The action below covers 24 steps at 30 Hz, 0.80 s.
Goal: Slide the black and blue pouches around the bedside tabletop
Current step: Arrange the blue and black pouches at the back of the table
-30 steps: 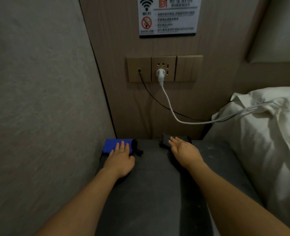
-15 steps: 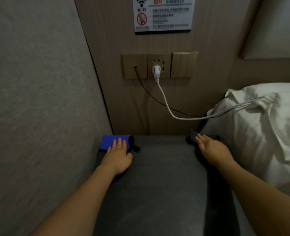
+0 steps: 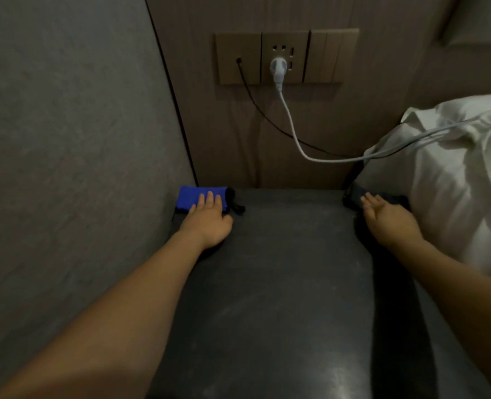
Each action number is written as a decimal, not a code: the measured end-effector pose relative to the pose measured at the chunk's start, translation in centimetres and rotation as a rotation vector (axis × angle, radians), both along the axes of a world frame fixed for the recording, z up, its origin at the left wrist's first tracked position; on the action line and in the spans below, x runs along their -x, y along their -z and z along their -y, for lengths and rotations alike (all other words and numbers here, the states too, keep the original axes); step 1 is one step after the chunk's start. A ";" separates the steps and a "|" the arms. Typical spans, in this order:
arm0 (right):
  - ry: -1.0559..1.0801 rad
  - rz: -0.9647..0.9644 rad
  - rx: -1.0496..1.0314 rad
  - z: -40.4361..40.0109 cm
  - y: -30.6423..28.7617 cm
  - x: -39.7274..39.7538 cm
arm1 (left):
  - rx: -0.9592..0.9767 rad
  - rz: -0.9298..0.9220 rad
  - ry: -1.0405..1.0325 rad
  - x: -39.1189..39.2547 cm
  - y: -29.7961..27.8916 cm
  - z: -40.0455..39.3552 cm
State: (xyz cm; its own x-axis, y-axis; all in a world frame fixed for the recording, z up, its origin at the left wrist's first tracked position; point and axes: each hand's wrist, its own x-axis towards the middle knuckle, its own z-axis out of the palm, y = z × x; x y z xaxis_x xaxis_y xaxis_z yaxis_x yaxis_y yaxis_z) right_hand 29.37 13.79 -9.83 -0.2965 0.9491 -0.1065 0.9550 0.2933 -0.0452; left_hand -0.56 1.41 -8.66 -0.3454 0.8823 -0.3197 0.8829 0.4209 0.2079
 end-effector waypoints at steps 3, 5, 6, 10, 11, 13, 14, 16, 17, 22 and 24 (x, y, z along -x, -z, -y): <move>0.007 0.022 0.010 0.8 0.0 0.8 | 0.011 -0.010 0.007 0.2 0.0 -0.1; 0.038 0.050 0.023 1.2 -0.6 1.5 | 0.025 -0.012 0.011 0.3 -0.1 -0.2; 0.059 0.051 0.017 1.4 -0.9 1.8 | 0.033 -0.006 0.013 0.4 -0.2 -0.2; 0.024 0.038 -0.001 2.9 -1.3 3.9 | 0.038 -0.008 0.028 0.6 -0.5 -0.4; 0.004 0.018 -0.004 3.3 -1.1 4.9 | 0.035 -0.033 0.039 0.8 -0.6 -0.5; -0.030 -0.070 -0.003 3.6 -0.5 6.9 | 0.007 -0.126 0.060 1.0 -1.2 -0.7; -0.048 -0.098 0.001 3.8 -0.2 7.9 | -0.021 -0.182 0.072 1.1 -1.4 -0.8; -0.092 -0.119 0.004 4.0 0.2 9.6 | -0.060 -0.285 0.088 1.1 -1.8 -1.2; -0.116 -0.128 0.007 4.2 0.3 10.3 | -0.075 -0.331 0.097 1.0 -1.8 -1.4; -0.200 -0.192 0.022 6.4 0.4 13.7 | -0.149 -0.433 0.102 0.7 -1.1 -2.1; -0.213 -0.208 0.023 7.1 0.3 14.7 | -0.219 -0.378 0.070 1.2 -0.9 -2.1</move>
State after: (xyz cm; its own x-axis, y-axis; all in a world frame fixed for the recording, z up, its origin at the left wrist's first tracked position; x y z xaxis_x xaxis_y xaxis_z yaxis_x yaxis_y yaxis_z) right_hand 14.70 6.72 -10.16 -0.5068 0.8610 -0.0434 0.8414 0.4831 -0.2422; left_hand -1.80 3.56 -7.80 -0.3391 0.9406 0.0144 0.9389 0.3393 -0.0573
